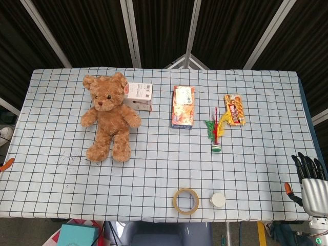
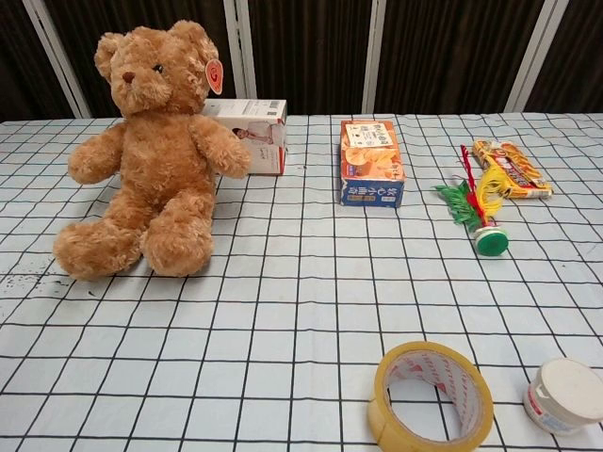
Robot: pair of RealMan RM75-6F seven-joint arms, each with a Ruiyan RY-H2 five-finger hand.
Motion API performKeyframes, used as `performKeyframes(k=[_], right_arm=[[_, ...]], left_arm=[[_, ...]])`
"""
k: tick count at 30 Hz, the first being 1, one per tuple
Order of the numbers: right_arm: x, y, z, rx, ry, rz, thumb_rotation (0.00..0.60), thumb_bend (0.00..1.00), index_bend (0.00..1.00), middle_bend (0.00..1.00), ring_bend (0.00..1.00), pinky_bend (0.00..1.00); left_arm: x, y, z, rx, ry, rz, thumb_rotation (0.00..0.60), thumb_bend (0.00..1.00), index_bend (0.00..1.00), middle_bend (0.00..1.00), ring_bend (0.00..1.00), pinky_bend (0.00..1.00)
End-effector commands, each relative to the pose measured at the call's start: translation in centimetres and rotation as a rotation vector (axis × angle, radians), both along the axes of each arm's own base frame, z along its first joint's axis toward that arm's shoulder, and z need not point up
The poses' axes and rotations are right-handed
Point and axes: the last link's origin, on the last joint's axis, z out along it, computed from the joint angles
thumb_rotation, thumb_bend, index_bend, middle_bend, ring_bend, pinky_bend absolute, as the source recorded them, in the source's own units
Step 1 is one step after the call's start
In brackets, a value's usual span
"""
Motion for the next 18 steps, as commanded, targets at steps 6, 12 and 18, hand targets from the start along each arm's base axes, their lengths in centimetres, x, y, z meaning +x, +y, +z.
performKeyframes(k=[6,12,18], right_arm=[[0.3,-0.3,-0.2,0.007,0.007,0.013,0.600,0.37,0.09,0.06,0.09,0.00],[0.4,-0.4,-0.2,0.006,0.007,0.016,0.600,0.37,0.08,0.06,0.09,0.00],[0.2,-0.5,0.1,-0.003,-0.002,0.005,0.600,0.37,0.09,0.06,0.09,0.00]], left_arm=[[2.8,6.6,-0.9,-0.150,-0.346,0.139,0.600,0.24,0.16,0.09,0.00,0.00],[4.9,10.2,-3.5,-0.268,-0.470,0.191,0.600,0.21,0.15,0.09,0.00,0.00],[7.3,13.2,-6.1,-0.333,-0.540,0.192,0.600,0.21,0.15,0.09,0.00,0.00]])
